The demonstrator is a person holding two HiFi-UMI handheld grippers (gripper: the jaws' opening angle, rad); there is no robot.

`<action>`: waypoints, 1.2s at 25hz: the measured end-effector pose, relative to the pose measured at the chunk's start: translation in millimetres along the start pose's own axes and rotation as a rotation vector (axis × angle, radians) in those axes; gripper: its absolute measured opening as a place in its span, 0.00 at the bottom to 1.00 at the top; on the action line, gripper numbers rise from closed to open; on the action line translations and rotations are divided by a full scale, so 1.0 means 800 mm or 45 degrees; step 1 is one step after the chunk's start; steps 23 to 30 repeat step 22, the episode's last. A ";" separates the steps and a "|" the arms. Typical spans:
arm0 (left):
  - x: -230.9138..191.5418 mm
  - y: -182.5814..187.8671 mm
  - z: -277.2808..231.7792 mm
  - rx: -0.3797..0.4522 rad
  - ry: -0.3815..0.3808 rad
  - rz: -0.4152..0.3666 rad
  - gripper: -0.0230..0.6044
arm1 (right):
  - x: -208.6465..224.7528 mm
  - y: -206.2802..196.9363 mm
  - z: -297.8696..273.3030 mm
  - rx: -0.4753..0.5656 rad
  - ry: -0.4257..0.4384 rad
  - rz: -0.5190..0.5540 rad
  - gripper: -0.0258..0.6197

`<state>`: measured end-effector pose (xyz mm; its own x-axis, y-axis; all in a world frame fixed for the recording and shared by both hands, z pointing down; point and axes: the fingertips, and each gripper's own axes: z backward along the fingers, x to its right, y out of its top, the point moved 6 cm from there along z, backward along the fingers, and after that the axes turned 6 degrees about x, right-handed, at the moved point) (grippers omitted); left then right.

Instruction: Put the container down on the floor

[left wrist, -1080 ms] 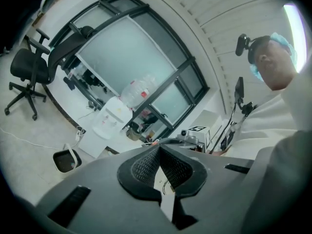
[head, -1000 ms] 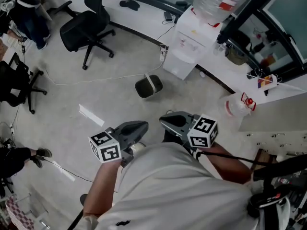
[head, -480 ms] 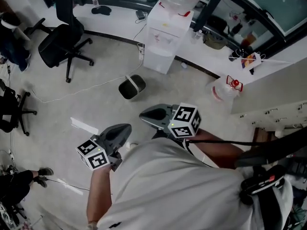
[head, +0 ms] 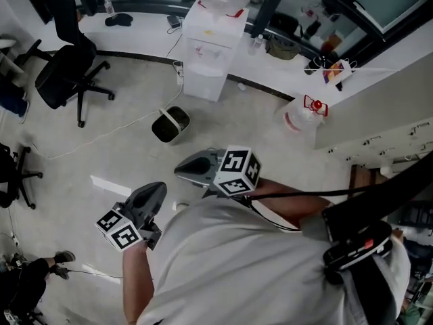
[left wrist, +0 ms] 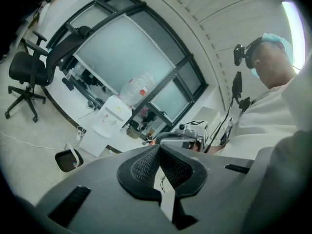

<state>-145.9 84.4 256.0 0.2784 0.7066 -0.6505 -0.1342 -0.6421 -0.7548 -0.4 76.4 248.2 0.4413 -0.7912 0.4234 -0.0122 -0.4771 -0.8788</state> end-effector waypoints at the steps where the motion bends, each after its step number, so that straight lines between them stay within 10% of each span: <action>1: -0.001 0.002 0.001 0.002 0.001 -0.001 0.05 | 0.000 0.001 -0.002 0.000 0.004 0.001 0.07; 30: -0.016 -0.007 0.026 0.019 0.025 0.036 0.05 | -0.009 -0.003 -0.043 -0.067 0.081 0.015 0.06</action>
